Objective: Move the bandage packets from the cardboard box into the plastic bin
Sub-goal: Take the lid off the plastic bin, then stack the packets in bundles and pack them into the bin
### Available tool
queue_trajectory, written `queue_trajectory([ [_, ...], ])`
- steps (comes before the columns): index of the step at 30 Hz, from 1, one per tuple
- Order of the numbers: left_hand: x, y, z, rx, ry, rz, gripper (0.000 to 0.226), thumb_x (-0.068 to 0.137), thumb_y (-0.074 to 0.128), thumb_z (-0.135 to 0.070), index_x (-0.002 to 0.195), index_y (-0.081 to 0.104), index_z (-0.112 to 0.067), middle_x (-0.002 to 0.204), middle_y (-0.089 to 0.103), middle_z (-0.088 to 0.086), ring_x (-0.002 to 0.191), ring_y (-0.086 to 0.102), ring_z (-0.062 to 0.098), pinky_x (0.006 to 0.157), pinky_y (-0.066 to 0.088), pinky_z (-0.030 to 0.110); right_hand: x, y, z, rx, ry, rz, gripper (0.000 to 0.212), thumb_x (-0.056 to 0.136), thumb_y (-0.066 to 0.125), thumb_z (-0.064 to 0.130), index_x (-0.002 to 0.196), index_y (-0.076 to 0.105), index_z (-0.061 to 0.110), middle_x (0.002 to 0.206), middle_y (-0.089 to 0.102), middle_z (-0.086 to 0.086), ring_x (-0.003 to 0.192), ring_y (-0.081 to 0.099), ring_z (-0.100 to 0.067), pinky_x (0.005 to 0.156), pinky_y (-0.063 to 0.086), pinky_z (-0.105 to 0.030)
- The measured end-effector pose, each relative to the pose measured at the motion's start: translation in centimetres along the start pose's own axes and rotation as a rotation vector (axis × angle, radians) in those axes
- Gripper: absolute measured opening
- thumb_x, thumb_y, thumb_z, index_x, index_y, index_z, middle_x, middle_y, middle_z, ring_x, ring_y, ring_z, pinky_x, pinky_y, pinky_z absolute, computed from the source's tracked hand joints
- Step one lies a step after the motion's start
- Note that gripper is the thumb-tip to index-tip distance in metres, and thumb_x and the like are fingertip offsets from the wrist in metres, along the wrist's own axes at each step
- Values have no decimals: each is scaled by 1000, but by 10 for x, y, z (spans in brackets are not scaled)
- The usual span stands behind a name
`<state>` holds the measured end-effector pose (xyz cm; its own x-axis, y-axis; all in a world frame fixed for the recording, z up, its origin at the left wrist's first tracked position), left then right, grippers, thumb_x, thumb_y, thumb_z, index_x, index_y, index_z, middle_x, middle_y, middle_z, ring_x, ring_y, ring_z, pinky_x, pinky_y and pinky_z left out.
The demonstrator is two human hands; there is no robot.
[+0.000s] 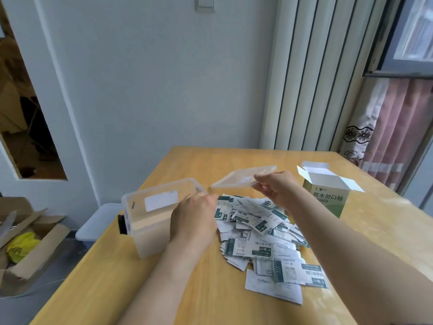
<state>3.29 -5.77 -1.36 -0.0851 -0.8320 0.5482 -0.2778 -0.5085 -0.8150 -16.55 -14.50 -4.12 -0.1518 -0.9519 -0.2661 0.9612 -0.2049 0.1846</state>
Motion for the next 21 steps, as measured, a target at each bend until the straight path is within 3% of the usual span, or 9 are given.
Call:
queue_trajectory([
  [4,1,2,-10,-40,83,-105,49,60,56,15,98,71,-13,98,63,6,90,56,27,74,50,33,20,-4,-7,149,27,-25,24,84,60,-13,107,54,-11,122,54,-26,94,63,-26,61,57,-22],
  [6,-4,0,-30,-103,214,-113,48,62,54,15,100,72,-9,103,65,9,94,59,28,79,51,34,29,-11,-9,168,12,-95,31,87,56,-14,118,50,-14,124,52,-26,99,60,-27,75,57,-27],
  [8,-8,6,-51,-250,271,13,37,80,54,6,109,70,-9,115,64,7,108,58,25,91,48,31,28,-21,-8,-49,-14,-202,34,87,56,-8,121,50,-11,111,55,-21,88,57,-24,82,53,-31],
  [10,-9,24,-61,-378,200,191,34,97,46,-20,128,60,-15,135,54,1,127,45,19,104,36,28,17,-27,1,-408,-94,-241,38,87,57,-1,124,53,-6,100,57,-15,82,54,-27,73,47,-35],
  [13,-11,68,-62,-284,69,509,58,97,33,-54,148,33,-27,158,23,0,146,15,18,118,17,37,-12,-15,11,-794,-207,-28,51,91,59,11,140,45,8,129,58,-15,108,57,-30,86,46,-34],
  [15,-15,91,-61,-172,22,650,68,92,22,-69,152,15,-36,163,5,1,149,1,23,120,7,48,-34,-18,7,-1105,-240,95,55,94,59,22,144,40,12,143,49,-9,117,54,-24,93,40,-28],
  [17,-19,100,-56,-74,25,709,72,88,14,-75,151,1,-42,163,-4,3,149,-5,26,119,1,52,-54,-25,-2,-1328,-265,175,56,96,55,33,146,37,15,147,45,-5,126,48,-22,98,37,-27],
  [21,-34,98,-60,-36,88,732,69,90,14,-71,150,-6,-44,163,-7,5,149,-5,25,120,1,47,-84,-42,-29,-1460,-276,235,61,94,55,43,148,34,24,144,48,-1,127,49,-22,96,39,-29],
])
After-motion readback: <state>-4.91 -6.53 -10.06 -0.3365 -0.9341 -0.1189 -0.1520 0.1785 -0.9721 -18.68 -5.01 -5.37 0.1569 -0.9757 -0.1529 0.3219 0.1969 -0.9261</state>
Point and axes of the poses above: each hand's wrist, its own x-axis towards the middle knuckle, its own y-axis out of the palm, z = x × y, the point moved 8 cm from there along x, towards the middle knuckle
